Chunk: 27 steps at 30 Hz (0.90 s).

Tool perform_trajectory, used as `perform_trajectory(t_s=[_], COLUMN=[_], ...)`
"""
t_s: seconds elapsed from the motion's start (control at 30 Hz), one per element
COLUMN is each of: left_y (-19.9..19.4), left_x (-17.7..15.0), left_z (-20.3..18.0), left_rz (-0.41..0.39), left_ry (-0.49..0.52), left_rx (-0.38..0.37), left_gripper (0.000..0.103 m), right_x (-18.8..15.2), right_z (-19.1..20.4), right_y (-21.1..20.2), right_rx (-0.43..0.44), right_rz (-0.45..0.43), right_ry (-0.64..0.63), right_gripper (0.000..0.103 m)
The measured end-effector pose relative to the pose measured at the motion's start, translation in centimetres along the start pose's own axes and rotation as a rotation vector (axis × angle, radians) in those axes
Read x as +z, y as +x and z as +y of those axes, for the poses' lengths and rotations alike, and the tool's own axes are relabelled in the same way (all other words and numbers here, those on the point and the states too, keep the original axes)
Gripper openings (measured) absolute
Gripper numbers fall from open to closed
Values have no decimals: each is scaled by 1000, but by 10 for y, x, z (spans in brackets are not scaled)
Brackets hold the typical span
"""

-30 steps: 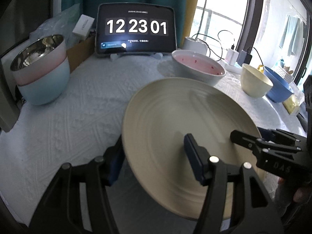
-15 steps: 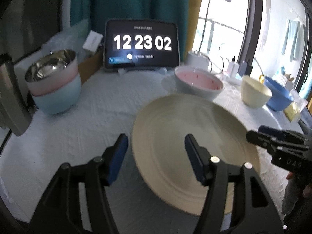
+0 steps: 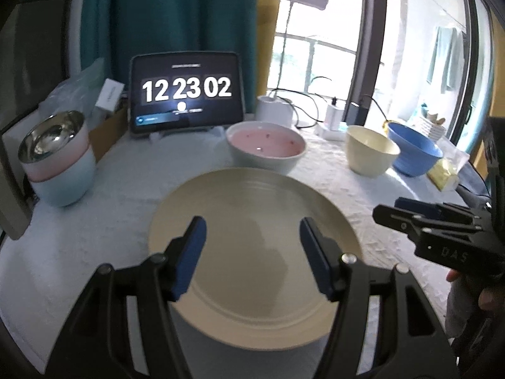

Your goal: Organize plates and bowls

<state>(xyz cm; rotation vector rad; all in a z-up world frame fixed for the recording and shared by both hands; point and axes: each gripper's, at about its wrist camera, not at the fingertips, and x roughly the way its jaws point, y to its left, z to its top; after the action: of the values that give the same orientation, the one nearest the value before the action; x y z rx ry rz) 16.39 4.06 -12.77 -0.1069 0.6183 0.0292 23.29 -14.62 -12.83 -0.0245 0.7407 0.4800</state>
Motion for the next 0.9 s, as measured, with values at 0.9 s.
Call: perform_trajectory(t_s=[0.9], left_y=[1], left_x=[19], left_z=[-77], left_rz=[-39], left_ry=[114], left_rx=[-115], left_gripper=[63], right_x=[-13], right_z=[-58], right_y=[-41], right_rx=[-69], right_rz=[-73], right_ry=[81], right_gripper=[53])
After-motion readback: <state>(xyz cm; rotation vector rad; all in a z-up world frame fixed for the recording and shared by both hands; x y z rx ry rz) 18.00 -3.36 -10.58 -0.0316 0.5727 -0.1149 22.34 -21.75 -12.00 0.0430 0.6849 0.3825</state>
